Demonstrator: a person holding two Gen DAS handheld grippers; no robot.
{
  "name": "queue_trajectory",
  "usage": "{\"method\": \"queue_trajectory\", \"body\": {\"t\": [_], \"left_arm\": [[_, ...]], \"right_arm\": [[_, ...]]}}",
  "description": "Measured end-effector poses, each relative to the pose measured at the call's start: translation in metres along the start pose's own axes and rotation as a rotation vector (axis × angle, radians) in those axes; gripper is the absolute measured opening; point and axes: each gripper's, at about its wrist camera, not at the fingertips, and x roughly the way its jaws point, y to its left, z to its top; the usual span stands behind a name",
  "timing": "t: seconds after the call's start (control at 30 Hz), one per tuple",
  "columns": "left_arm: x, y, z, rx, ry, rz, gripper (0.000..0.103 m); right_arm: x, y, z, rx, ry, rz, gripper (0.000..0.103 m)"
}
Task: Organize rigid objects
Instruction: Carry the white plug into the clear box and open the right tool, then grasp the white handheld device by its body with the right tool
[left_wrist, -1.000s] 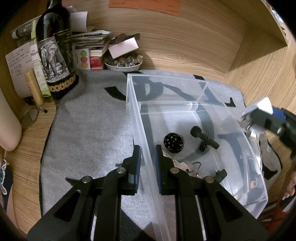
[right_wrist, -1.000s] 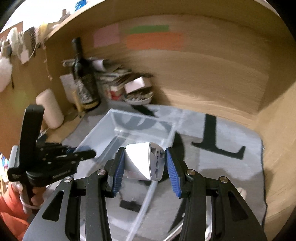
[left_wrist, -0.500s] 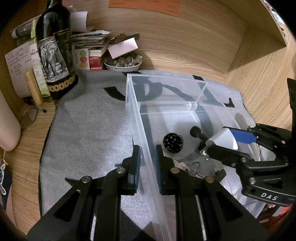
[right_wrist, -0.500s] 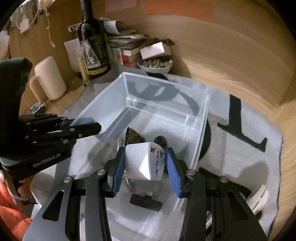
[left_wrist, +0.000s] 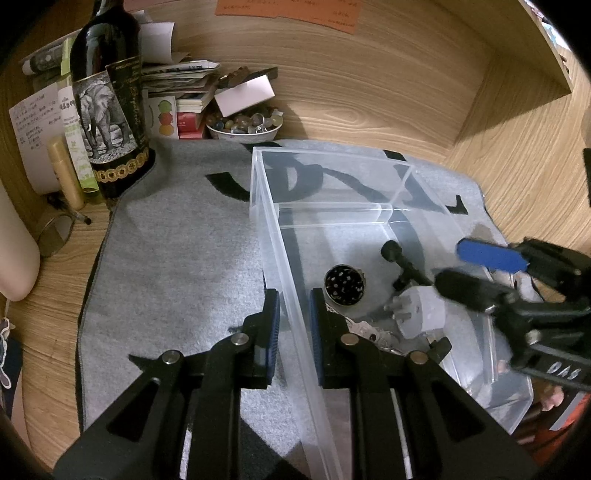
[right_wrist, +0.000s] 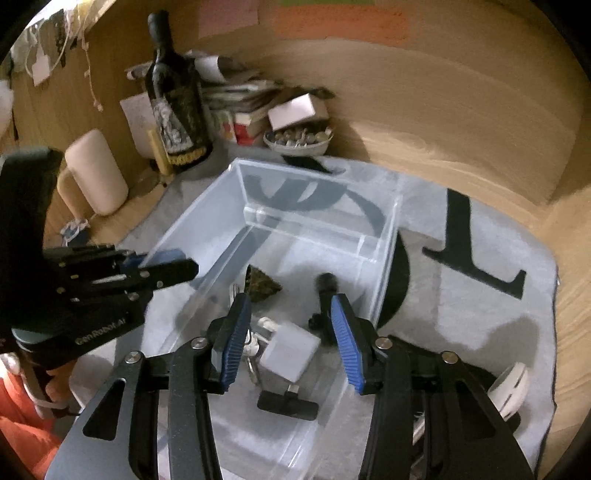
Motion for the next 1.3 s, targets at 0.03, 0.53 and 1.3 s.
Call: {"method": "queue_trajectory", "body": {"t": [0.03,0.53,1.3], "left_arm": [[0.000,0.000,0.000,-0.001,0.000,0.000,0.016],[0.001,0.000,0.000,0.001,0.000,-0.004,0.016],[0.004,-0.002,0.000,0.014,0.012,0.012,0.016]], "right_arm": [[-0.003,-0.002,0.001,0.007,-0.011,-0.006,0.044],[-0.068,-0.068,-0.011,0.159,-0.136,-0.267,0.045],[-0.009,-0.159,-0.084,0.465,0.073,-0.305,0.041]]}}
